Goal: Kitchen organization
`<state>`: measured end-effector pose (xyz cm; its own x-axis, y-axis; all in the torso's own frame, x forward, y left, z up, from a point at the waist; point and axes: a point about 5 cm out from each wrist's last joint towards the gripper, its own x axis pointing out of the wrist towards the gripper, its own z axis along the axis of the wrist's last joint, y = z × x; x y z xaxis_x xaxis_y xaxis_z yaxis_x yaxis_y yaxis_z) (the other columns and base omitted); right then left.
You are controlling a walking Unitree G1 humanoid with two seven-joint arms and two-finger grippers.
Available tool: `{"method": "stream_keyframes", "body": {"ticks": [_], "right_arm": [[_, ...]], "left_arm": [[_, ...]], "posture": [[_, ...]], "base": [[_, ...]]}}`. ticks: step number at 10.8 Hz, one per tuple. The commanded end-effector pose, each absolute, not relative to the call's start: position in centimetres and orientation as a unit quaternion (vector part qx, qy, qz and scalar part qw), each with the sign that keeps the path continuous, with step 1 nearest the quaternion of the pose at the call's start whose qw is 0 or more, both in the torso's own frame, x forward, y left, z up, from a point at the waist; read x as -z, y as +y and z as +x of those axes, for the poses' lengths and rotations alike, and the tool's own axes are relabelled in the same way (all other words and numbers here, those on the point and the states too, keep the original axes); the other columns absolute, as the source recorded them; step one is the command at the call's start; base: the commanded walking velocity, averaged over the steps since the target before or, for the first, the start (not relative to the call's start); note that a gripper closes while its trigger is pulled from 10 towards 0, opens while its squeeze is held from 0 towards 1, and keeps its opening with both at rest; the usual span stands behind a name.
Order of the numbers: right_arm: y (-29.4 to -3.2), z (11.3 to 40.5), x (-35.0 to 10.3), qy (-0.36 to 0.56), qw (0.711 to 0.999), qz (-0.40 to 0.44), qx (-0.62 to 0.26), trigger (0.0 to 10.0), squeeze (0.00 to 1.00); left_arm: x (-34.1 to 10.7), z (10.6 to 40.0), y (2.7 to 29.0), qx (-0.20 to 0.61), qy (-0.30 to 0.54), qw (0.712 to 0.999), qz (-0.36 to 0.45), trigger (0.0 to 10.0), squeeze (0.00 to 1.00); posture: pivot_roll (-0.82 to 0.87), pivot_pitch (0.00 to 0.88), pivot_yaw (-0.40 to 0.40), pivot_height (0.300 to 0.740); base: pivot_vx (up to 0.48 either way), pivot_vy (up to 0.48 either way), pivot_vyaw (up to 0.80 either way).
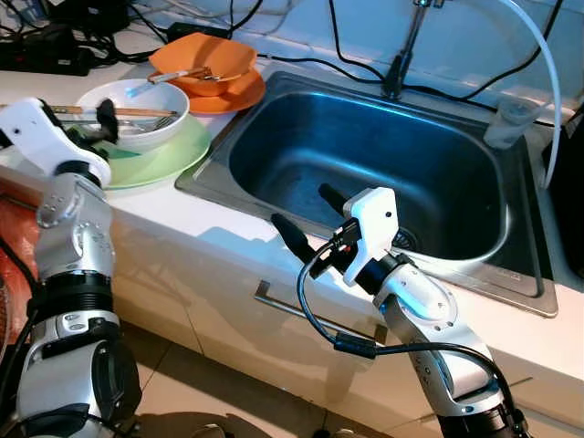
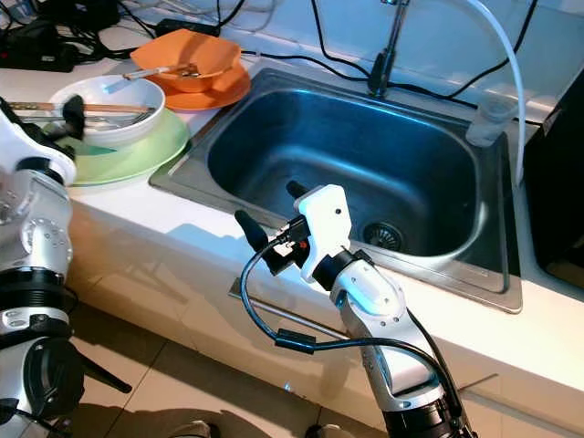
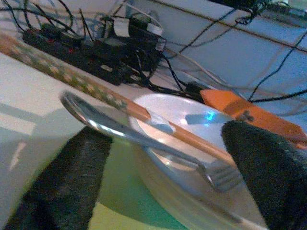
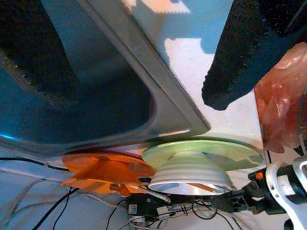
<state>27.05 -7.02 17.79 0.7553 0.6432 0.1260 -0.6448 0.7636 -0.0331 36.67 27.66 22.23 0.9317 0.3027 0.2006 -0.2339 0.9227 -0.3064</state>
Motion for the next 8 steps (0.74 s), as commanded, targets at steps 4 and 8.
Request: {"method": "stream_keyframes", "body": {"ticks": [4,8], "right_arm": [[-7.14,26.75,-17.99,-0.069,0.938,0.003,-0.341,10.0,0.00],[-7.21,26.78,-17.97,-0.068,0.937,0.003,-0.341,10.0,0.00]], "left_arm": [[-22.94,37.28,26.96,-0.120,-0.137,0.972,-0.146,0.0,0.00],[-23.05,37.06,27.76,-0.146,-0.144,0.970,-0.133,10.0,0.00]], "posture": [[-0.02,0.107,-0.039,0.740],[-0.02,0.106,-0.044,0.740]], "base": [[0.000,0.000,0.00],[0.000,0.000,0.00]]}}
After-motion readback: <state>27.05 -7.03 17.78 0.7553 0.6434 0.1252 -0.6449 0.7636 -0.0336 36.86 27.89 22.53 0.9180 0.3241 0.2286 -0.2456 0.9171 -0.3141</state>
